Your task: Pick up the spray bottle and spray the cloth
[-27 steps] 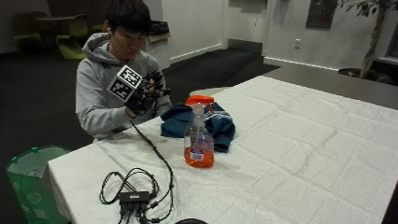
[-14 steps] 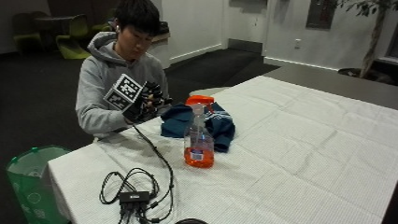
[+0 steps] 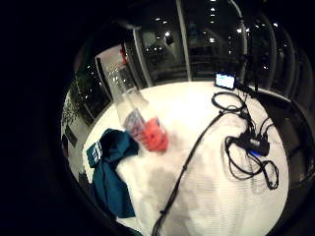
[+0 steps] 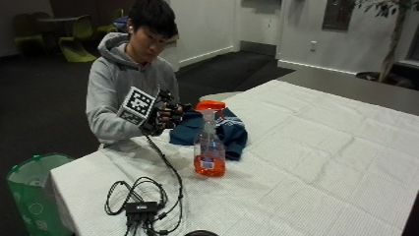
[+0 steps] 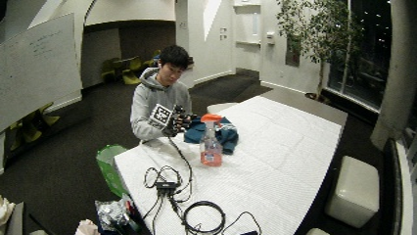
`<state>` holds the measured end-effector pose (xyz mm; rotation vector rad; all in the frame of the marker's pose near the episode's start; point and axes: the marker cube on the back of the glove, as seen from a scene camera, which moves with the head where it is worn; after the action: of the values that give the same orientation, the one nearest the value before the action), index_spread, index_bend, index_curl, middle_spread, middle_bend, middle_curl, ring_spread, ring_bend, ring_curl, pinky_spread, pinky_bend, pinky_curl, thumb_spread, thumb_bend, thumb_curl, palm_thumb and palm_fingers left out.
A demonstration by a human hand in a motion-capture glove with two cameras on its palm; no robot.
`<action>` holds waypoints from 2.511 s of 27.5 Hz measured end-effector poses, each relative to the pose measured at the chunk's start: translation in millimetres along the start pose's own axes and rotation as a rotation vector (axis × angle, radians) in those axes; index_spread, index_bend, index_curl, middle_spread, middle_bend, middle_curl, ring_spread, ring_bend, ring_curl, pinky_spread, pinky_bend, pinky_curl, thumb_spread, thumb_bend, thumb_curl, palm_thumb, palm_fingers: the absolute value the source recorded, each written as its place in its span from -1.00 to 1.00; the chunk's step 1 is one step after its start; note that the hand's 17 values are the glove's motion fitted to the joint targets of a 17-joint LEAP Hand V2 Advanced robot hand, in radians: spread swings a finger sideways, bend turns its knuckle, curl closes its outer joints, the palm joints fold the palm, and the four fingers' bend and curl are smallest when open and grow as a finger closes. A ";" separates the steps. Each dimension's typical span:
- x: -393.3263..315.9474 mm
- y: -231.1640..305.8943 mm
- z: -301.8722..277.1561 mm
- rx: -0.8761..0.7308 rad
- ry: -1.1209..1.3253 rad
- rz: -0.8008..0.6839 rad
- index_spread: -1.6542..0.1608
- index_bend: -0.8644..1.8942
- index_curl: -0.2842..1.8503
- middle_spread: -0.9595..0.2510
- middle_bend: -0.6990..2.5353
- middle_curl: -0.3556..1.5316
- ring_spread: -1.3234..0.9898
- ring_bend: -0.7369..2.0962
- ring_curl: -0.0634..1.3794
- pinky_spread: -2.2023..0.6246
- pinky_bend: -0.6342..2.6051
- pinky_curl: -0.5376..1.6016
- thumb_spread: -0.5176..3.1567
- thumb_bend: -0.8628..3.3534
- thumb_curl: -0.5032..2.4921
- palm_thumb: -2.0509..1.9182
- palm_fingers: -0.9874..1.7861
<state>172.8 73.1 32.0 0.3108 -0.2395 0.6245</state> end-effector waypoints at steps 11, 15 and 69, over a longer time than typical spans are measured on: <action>15.3 -19.4 28.5 -0.030 -0.103 0.129 0.68 -0.33 -0.59 0.59 -0.30 -0.20 0.14 -0.03 -0.43 0.69 -0.31 -0.19 -0.23 -0.61 -0.44 0.31 -0.05; 19.6 -28.5 41.5 -0.051 -0.174 0.186 0.68 -0.34 -0.60 0.63 -0.35 -0.21 0.16 -0.06 -0.42 0.70 -0.25 -0.16 -0.23 -0.61 -0.44 0.31 -0.18; 13.8 -108.2 101.6 -0.222 -0.438 0.499 0.62 -0.15 -0.35 0.44 -0.23 -0.13 0.03 -0.07 -0.38 0.50 -0.42 -0.19 -0.43 -0.57 -0.33 0.52 0.73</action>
<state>236.3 -38.7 107.5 0.1677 -0.8183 1.0098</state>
